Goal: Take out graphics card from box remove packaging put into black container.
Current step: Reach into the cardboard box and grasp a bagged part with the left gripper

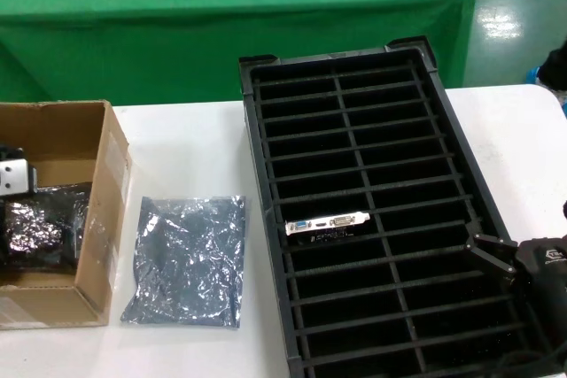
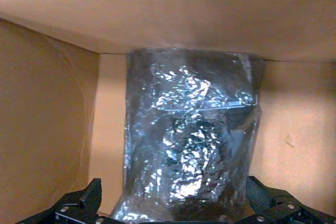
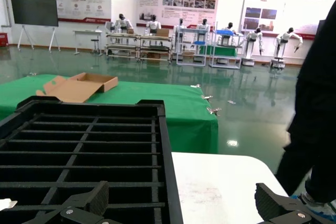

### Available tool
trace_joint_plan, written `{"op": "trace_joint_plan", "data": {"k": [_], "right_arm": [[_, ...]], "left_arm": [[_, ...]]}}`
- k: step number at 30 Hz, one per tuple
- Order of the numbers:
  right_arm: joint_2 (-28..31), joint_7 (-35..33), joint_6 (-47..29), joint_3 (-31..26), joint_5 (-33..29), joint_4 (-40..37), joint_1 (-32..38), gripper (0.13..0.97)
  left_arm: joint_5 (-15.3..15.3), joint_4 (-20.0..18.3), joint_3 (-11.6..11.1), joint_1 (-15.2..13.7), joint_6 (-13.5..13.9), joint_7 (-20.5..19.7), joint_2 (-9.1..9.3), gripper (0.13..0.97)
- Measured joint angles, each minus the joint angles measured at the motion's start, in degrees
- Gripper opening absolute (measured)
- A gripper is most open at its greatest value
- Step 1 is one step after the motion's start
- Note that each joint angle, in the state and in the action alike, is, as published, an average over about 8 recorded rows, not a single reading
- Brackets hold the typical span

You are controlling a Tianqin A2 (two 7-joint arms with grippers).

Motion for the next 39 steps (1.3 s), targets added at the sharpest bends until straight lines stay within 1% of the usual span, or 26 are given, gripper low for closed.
{"op": "trace_joint_plan", "data": {"k": [6,15,23,27,35,36,39], "right_arm": [[0.0,0.0,0.0,0.0,0.0,0.0,0.0,0.966],[0.0,0.0,0.0,0.0,0.0,0.0,0.0,0.966],[0.0,0.0,0.0,0.0,0.0,0.0,0.0,0.966],[0.0,0.0,0.0,0.0,0.0,0.0,0.0,0.966],[0.0,0.0,0.0,0.0,0.0,0.0,0.0,0.966],[0.0,0.0,0.0,0.0,0.0,0.0,0.0,0.966],[0.0,0.0,0.0,0.0,0.0,0.0,0.0,0.966]], "left_arm": [[2.3,1.1,-1.5,0.4,-0.9,1.1,0.84,0.966],[5.1,1.8,-3.2,1.8,-3.9,0.9,1.75,0.966],[6.7,2.1,-5.2,2.9,-6.2,0.6,2.05,0.927],[7.1,2.1,-6.3,3.4,-6.9,0.6,2.01,0.927],[7.1,2.2,-8.5,4.1,-8.0,0.6,1.55,0.823],[7.0,2.2,-8.9,4.2,-8.1,0.6,1.50,0.823],[6.6,2.2,-10.0,4.5,-8.5,0.7,1.38,0.759]]}}
